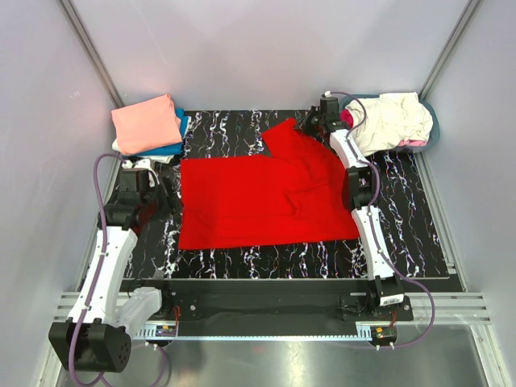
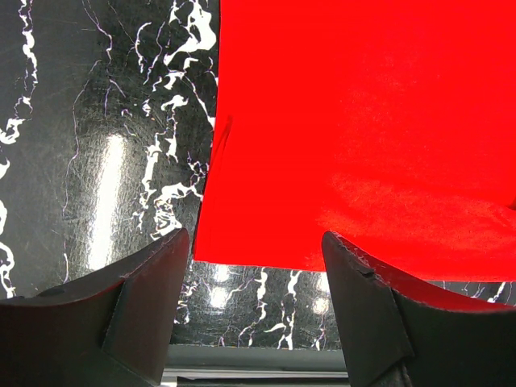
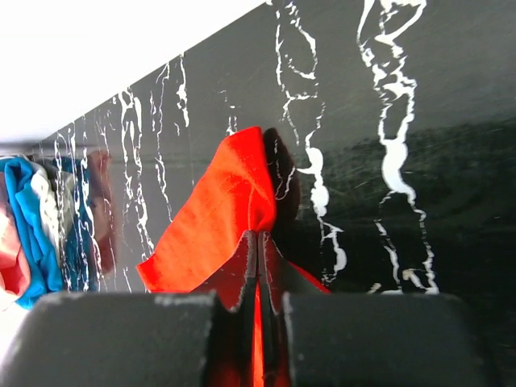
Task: Fold and stack the t-shirts
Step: Fold the tshirt
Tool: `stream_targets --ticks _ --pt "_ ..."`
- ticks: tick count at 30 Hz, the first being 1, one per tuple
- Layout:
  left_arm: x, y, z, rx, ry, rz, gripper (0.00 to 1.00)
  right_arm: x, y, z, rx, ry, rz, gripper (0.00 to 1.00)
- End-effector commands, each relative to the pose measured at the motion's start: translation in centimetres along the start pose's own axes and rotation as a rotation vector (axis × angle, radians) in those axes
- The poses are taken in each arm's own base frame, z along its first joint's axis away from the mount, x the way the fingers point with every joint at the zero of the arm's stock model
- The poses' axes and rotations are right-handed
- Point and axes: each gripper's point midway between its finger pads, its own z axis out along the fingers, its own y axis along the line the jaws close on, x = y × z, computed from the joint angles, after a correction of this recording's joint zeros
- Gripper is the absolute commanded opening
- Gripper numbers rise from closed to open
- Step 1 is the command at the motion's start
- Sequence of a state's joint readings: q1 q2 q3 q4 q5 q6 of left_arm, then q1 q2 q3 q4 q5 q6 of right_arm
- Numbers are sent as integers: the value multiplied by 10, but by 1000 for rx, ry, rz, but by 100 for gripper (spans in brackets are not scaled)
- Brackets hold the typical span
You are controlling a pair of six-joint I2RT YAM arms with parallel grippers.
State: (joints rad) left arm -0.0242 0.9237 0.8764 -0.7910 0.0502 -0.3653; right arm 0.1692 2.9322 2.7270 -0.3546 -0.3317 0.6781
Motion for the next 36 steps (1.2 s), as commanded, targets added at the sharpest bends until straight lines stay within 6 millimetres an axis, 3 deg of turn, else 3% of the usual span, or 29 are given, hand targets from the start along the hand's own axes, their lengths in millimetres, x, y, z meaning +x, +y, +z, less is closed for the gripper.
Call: stream_targets --ticks 1,5,8,9,12,17,19,20,22,23,25,26,27,29,34,35,36 --pt "-11 -5 -3 29 -49 16 72 -5 -5 -1 -2 -10 -12 0" --pt "-11 -5 -4 27 -54 16 72 -12 3 -8 -12 -19 -46 0" --pt "-13 -3 -5 22 -65 11 72 -22 21 -22 -40 -31 -76 0" --pt "-13 -2 -4 19 -61 10 71 -38 43 -36 -72 -65 -100 0" --pt "-14 -2 -5 16 -66 9 71 -55 73 -59 -107 -96 -141 0" --pt "-15 0 -7 6 -77 6 70 -63 101 -87 -132 -87 -194 0" --pt "-16 1 -7 0 -82 4 69 -54 110 -97 -147 -61 -223 0" --pt "-15 1 -7 -1 -80 5 69 -42 101 -95 -130 -28 -234 0" --pt "-16 2 -7 -5 -85 3 68 -39 114 -110 -152 -21 -250 0" --pt "-16 3 -7 -8 -85 1 68 -22 107 -109 -142 17 -254 0" --pt "-16 3 -7 -9 -85 2 67 -16 126 -135 -150 11 -297 0" --pt "-16 3 -7 -9 -85 2 67 -2 115 -129 -133 43 -295 0" --pt "-16 3 -7 -9 -87 1 66 -9 132 -149 -143 7 -315 0" --pt "-16 3 -6 -9 -83 2 66 2 141 -172 -141 6 -336 0" --pt "-13 9 4 -43 -39 -4 67 21 148 -223 -133 -6 -365 0" --pt "-13 9 6 -45 -25 -5 67 35 136 -227 -108 16 -357 0" --pt "-15 9 5 -57 -13 -5 67 32 146 -247 -127 -10 -372 0"
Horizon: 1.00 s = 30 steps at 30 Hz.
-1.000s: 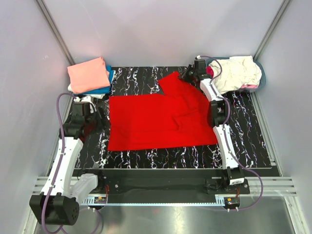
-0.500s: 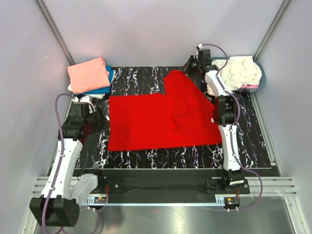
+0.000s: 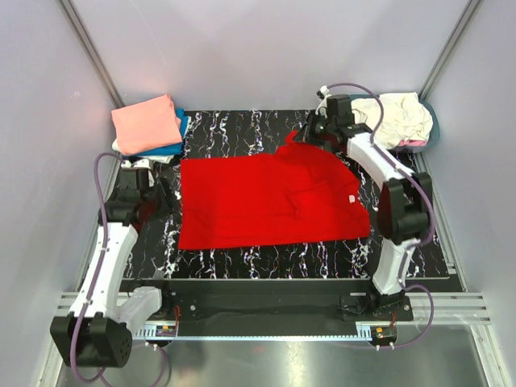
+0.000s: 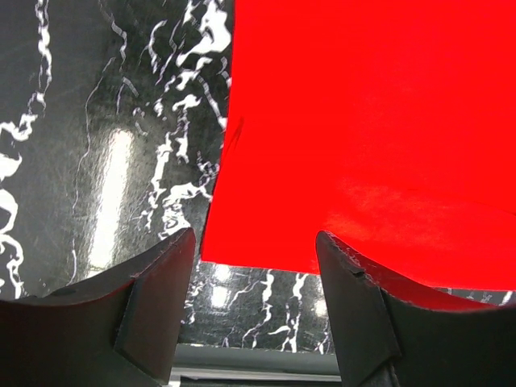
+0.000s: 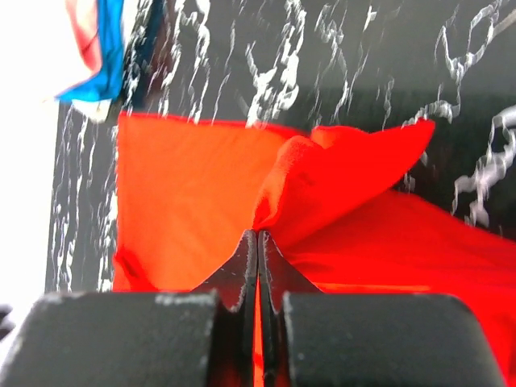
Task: Fold and stack the t-shirts
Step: Fold the tshirt
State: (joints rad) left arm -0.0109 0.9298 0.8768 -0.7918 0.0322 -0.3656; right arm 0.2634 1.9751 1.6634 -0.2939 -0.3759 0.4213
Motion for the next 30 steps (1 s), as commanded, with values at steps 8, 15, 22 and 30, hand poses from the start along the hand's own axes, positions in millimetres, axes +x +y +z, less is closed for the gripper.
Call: stream_targets --ticks 8,15,22,30 --pt "-60 -16 61 -42 49 -54 65 20 21 -100 7 -125 -93 0" --pt "-116 -25 135 -128 106 -92 61 61 20 -90 -35 -52 -67 0" --pt "-127 -24 208 -207 146 -95 60 81 14 -95 -38 -45 -61 0" --pt "-135 -24 243 -254 134 -106 64 94 15 -115 -45 -62 -63 0"
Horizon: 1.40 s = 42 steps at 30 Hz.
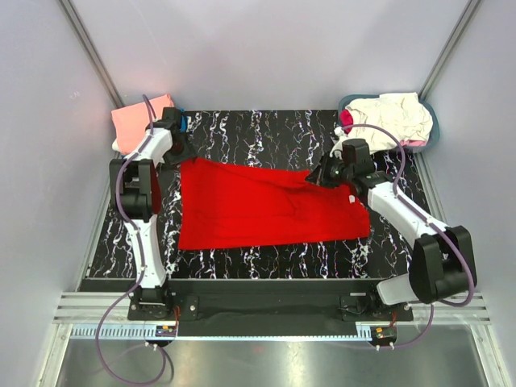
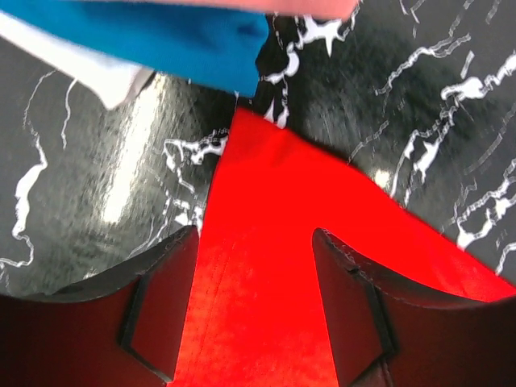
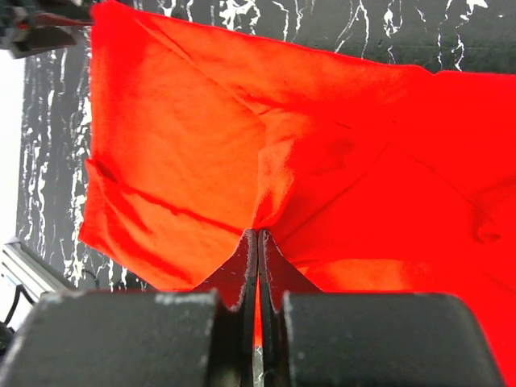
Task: Fold and stack the t-shirts
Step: Fold the tshirt
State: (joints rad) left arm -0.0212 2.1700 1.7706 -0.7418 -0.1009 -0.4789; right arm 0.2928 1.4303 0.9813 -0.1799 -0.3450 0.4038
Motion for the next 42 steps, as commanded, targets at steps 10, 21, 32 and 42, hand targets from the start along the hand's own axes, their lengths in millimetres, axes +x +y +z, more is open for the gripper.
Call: stream_targets --ticks 10,21,32,42 --pt "-32 -17 7 -42 -129 -66 66 -8 21 -34 -56 -89 -40 0" --pt "-32 -4 17 -122 -138 -91 71 0 7 -47 22 -104 -49 0" --pt "-50 -1 -14 -56 -251 -206 74 12 -2 -42 45 -78 -35 0" --pt "-53 -4 -5 -36 -262 -220 74 13 -1 -39 31 -64 -32 0"
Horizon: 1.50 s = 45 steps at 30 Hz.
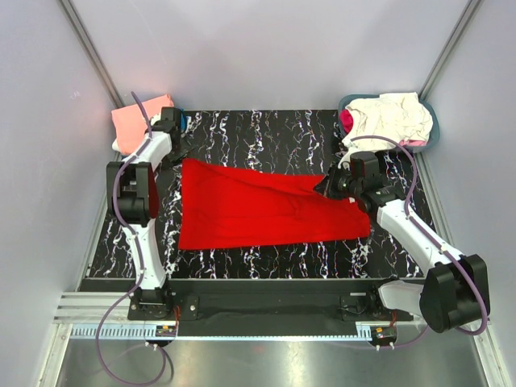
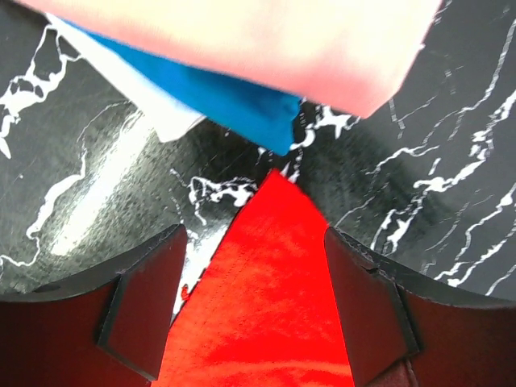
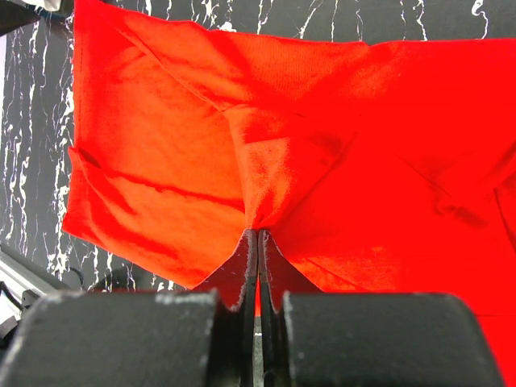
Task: Fold and stack the t-shirts
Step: Fold the tshirt
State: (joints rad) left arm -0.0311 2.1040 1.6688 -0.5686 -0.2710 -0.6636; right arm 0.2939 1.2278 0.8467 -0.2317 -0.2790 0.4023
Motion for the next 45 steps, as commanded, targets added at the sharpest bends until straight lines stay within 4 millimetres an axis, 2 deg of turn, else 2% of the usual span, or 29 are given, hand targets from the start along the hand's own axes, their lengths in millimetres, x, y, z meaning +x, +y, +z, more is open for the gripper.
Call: stream_targets --ticks 1,6,12,17,21,26,27,29,31,32,33,35,36,38,39,40,42,45 --pt "-22 -18 5 38 -51 -23 74 -8 7 -2 -22 -24 -25 0" --pt "-8 -23 28 33 4 -16 71 -5 6 0 -25 -16 -25 0" --pt "8 -27 39 41 49 -10 65 -4 6 1 -25 -14 -24 0" --pt "18 -27 42 43 71 0 55 -3 4 2 -19 -14 -23 0" --pt "23 -27 40 52 88 6 33 -5 4 1 -13 -20 -26 0" --pt "30 -28 31 84 112 -5 19 -9 0 4 8 -26 -20 0" --pt "30 -27 30 86 111 -5 18 -14 1 4 10 -32 -24 0" --pt "28 -28 26 92 107 1 4 -20 0 7 20 -34 -16 0" --pt "28 -26 23 82 114 12 0 -38 1 10 31 -56 -17 0" --pt "25 -27 21 86 110 15 0 -48 -2 10 46 -72 -13 0" --pt "22 -28 19 87 106 25 0 -68 2 8 46 -101 -24 0" --pt "20 -26 13 79 112 38 0 -85 -7 16 78 -108 -22 0" --pt "14 -27 8 82 98 46 0 -108 -10 11 90 -141 -26 0" --pt "8 -24 -2 79 83 61 0 -121 -25 21 127 -132 -19 0" --pt "8 -22 -6 74 81 68 0 -139 -28 15 145 -153 -20 0" --pt "6 -21 -9 72 74 73 0 -141 -38 21 163 -138 -8 0" --pt "-2 -19 -21 78 47 84 0 -152 -45 17 178 -153 8 0" --pt "-6 -16 -35 90 25 105 0 -156 -52 16 201 -176 7 0"
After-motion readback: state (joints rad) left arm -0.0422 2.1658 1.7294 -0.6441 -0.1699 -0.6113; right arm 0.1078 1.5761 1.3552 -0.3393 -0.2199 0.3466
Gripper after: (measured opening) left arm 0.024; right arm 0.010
